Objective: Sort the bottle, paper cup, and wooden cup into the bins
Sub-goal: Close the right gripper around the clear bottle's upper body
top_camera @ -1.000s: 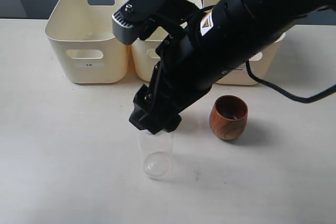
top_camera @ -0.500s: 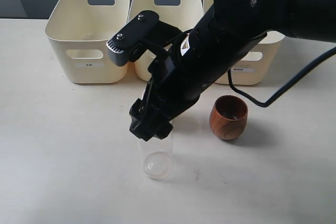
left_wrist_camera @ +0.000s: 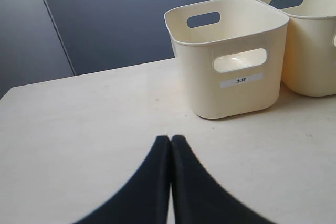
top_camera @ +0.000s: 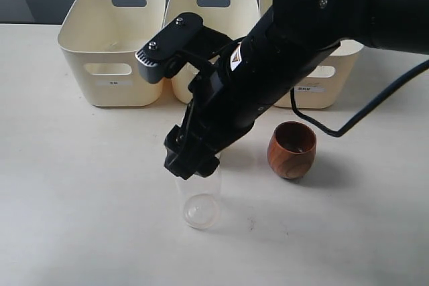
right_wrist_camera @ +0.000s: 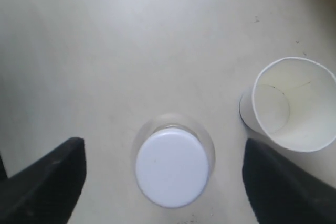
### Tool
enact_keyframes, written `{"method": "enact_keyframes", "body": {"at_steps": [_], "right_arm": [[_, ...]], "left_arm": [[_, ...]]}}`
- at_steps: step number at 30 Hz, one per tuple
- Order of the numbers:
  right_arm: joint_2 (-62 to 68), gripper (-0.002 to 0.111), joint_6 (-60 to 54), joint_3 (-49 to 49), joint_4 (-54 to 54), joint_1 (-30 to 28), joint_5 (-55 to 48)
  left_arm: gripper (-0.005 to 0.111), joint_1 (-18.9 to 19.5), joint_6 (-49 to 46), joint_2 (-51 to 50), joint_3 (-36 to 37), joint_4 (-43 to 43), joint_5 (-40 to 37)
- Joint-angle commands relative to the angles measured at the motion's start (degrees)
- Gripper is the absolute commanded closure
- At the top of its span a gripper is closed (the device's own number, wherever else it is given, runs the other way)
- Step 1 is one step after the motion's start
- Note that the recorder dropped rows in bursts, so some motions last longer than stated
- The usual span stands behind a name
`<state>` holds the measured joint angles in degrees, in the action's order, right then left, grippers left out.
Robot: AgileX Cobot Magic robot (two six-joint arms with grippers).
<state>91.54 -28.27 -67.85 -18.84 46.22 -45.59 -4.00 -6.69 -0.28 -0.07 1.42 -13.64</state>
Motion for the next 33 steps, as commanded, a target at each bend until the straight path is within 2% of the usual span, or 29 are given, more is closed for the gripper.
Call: {"method": "enact_keyframes", "body": {"at_steps": [1, 27, 30, 33], "right_arm": [[1.6, 0.031, 0.0, -0.3, -1.0, 0.2, 0.4], [2.9, 0.031, 2.8, -0.3, 1.7, 0.2, -0.5], [2.9, 0.037, 2.8, -0.3, 1.7, 0.2, -0.5], [2.9, 0.050, 2.8, -0.3, 1.7, 0.2, -0.5]], "left_arm": [[0.107, -0.2, 0.1, 0.3, 0.1, -0.2, -0.1], [0.107, -0.2, 0.1, 0.3, 0.1, -0.2, -0.1], [0.107, -0.2, 0.1, 0.3, 0.1, -0.2, -0.1], [0.107, -0.2, 0.1, 0.3, 0.1, -0.2, -0.1]]}}
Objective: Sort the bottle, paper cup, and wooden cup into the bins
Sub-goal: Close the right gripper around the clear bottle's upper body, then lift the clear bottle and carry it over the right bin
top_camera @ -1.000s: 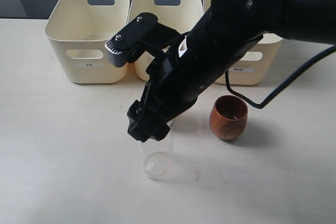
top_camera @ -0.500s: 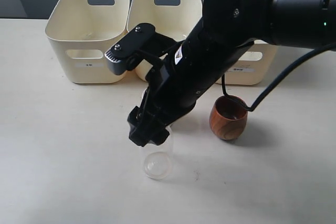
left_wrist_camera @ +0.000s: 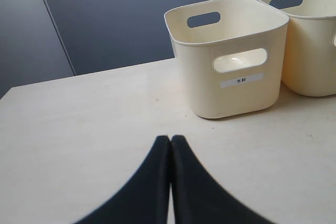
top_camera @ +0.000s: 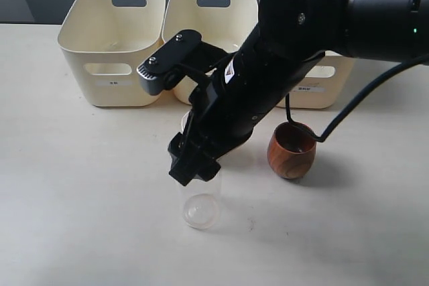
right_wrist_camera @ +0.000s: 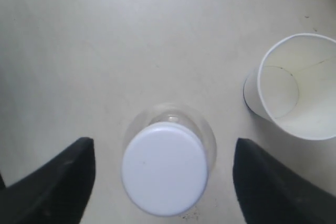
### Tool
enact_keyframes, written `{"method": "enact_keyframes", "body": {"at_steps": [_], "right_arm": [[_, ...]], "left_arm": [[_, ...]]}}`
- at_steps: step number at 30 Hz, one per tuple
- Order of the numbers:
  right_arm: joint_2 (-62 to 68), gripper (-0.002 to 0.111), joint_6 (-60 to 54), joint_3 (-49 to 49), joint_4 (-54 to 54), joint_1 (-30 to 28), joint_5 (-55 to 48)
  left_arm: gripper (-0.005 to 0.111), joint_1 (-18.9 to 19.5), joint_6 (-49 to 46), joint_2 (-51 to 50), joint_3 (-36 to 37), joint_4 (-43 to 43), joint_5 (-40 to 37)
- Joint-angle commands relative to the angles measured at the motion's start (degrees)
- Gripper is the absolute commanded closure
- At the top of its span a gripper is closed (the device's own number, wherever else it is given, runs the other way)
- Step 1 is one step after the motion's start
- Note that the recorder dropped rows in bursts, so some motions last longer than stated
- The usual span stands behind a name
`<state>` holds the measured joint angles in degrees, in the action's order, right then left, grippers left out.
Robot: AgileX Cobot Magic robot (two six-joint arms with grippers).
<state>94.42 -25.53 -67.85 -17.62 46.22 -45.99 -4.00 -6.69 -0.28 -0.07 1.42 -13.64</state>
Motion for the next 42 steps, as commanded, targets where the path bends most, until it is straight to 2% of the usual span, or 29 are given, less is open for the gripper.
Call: {"method": "enact_keyframes", "body": {"at_steps": [1, 9, 28, 35, 42], "right_arm": [[0.1, 0.055, 0.1, -0.3, 0.5, 0.2, -0.1], [0.1, 0.109, -0.7, -0.3, 0.6, 0.2, -0.6], [-1.9, 0.109, -4.7, -0.3, 0.7, 0.2, 2.0], [-6.5, 0.109, -4.7, -0.3, 1.7, 0.2, 1.8], [-14.2, 0.109, -1.5, -0.4, 8.1, 0.2, 4.9]], "left_arm": [[0.107, -0.2, 0.1, 0.3, 0.1, -0.2, -0.1], [0.107, -0.2, 0.1, 0.3, 0.1, -0.2, -0.1], [0.107, -0.2, 0.1, 0.3, 0.1, -0.2, -0.1], [0.107, -0.2, 0.1, 0.3, 0.1, -0.2, -0.1], [0.107, -0.2, 0.1, 0.3, 0.1, -0.2, -0.1]]}}
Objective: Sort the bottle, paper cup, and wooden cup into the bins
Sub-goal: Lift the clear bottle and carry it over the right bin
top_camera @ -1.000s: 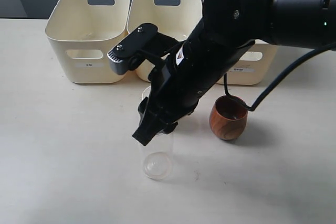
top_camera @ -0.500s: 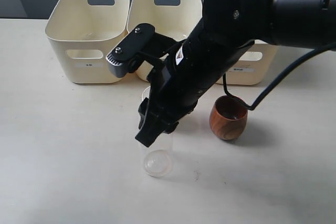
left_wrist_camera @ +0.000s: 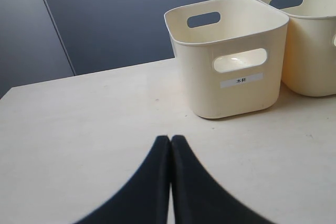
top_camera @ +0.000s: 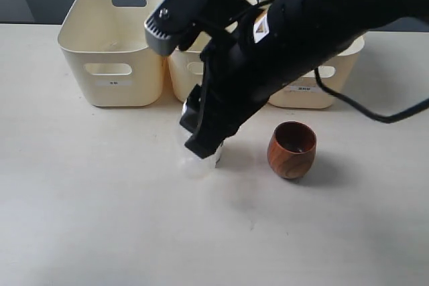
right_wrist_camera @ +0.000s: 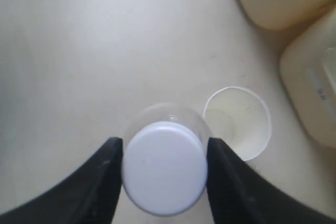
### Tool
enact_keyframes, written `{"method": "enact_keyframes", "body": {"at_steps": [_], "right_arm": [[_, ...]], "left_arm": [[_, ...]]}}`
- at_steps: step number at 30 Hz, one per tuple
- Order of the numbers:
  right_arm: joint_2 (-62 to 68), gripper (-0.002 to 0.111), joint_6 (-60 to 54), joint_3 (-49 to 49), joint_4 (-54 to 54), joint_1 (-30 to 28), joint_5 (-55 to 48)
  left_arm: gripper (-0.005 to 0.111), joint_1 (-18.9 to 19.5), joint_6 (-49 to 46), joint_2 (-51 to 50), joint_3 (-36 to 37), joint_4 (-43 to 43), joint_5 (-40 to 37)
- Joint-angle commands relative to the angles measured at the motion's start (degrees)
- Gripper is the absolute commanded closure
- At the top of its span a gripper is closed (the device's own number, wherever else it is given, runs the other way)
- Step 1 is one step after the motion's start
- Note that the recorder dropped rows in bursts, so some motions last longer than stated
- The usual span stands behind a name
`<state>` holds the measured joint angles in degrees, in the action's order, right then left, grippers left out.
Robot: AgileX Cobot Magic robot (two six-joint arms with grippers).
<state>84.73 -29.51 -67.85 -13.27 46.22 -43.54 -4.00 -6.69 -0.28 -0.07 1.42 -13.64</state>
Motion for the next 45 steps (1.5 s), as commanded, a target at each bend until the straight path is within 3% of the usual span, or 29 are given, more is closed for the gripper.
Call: {"method": "enact_keyframes", "body": {"at_steps": [1, 7, 11, 17, 20, 28, 33, 45], "right_arm": [[-5.7, 0.109, 3.5, -0.5, 5.0, 0.2, 2.5], [-11.6, 0.109, 20.0, -0.5, 20.9, 0.1, 4.5], [-13.9, 0.109, 21.3, -0.5, 24.4, 0.1, 4.3], [-14.5, 0.109, 35.6, -0.5, 40.0, 0.0, 4.4], [-14.5, 0.109, 40.1, -0.6, 45.7, -2.8, 5.8], [-11.2, 0.109, 38.2, -5.4, 41.3, -16.3, 7.1], [-3.7, 0.109, 27.3, -12.1, 31.0, -21.4, 5.7], [18.6, 0.109, 13.9, -27.0, 15.1, -31.4, 4.4]], "left_arm": [[0.107, -0.2, 0.1, 0.3, 0.1, -0.2, -0.1], [0.107, -0.2, 0.1, 0.3, 0.1, -0.2, -0.1], [0.107, -0.2, 0.1, 0.3, 0.1, -0.2, -0.1], [0.107, -0.2, 0.1, 0.3, 0.1, -0.2, -0.1], [0.107, -0.2, 0.1, 0.3, 0.1, -0.2, -0.1], [0.107, -0.2, 0.1, 0.3, 0.1, -0.2, -0.1], [0.107, -0.2, 0.1, 0.3, 0.1, -0.2, -0.1], [0.107, -0.2, 0.1, 0.3, 0.1, -0.2, -0.1]]}}
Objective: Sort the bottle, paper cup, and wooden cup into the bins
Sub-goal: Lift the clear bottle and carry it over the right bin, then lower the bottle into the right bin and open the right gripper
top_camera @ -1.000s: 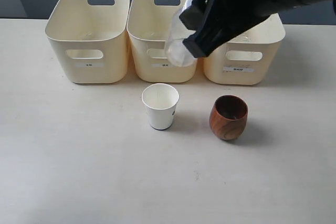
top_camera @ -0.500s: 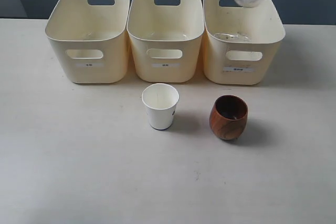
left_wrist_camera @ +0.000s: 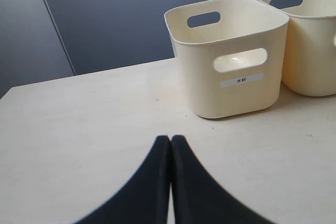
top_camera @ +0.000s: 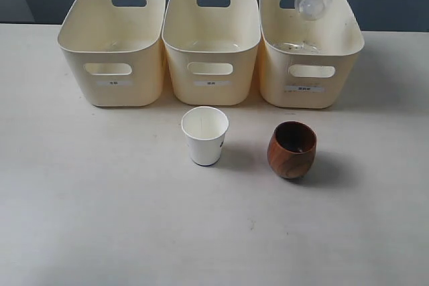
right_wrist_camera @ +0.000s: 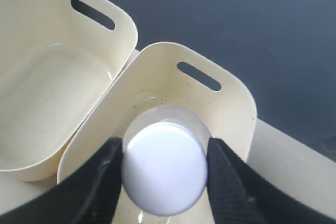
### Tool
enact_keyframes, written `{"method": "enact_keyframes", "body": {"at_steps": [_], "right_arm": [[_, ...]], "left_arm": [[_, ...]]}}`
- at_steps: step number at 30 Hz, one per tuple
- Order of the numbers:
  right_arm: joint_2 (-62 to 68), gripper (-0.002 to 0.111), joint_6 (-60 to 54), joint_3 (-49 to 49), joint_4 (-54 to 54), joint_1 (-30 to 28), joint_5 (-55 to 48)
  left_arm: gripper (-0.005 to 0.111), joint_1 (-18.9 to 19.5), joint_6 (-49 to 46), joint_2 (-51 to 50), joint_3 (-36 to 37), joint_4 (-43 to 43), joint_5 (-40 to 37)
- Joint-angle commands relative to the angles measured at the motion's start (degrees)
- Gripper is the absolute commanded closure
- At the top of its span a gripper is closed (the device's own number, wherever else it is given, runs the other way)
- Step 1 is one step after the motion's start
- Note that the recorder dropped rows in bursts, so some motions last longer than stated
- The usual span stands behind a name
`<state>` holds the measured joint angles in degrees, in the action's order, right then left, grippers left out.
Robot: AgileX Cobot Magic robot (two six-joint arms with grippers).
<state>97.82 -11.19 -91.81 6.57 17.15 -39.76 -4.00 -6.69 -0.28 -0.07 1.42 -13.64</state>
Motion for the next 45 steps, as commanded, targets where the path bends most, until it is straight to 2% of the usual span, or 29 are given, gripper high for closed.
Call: {"method": "enact_keyframes", "body": {"at_steps": [1, 11, 26, 33, 44, 45], "right_arm": [[7.0, 0.109, -5.0, -3.8, -5.7, -2.9, 0.7], [16.1, 0.109, -12.7, -9.8, -17.5, -6.5, -2.9], [24.7, 0.109, -12.2, -19.2, -17.0, -6.5, -9.0], [27.0, 0.109, -9.6, -20.0, -13.3, -6.5, -9.4], [27.5, 0.109, -9.5, -20.0, -13.2, -6.5, -9.9], [27.6, 0.104, -9.5, -20.0, -13.2, -6.5, -10.0]], "left_arm": [[0.107, -0.2, 0.1, 0.3, 0.1, -0.2, -0.1], [0.107, -0.2, 0.1, 0.3, 0.1, -0.2, -0.1], [0.107, -0.2, 0.1, 0.3, 0.1, -0.2, -0.1], [0.107, -0.2, 0.1, 0.3, 0.1, -0.2, -0.1], [0.107, -0.2, 0.1, 0.3, 0.1, -0.2, -0.1], [0.107, -0.2, 0.1, 0.3, 0.1, -0.2, -0.1]]}}
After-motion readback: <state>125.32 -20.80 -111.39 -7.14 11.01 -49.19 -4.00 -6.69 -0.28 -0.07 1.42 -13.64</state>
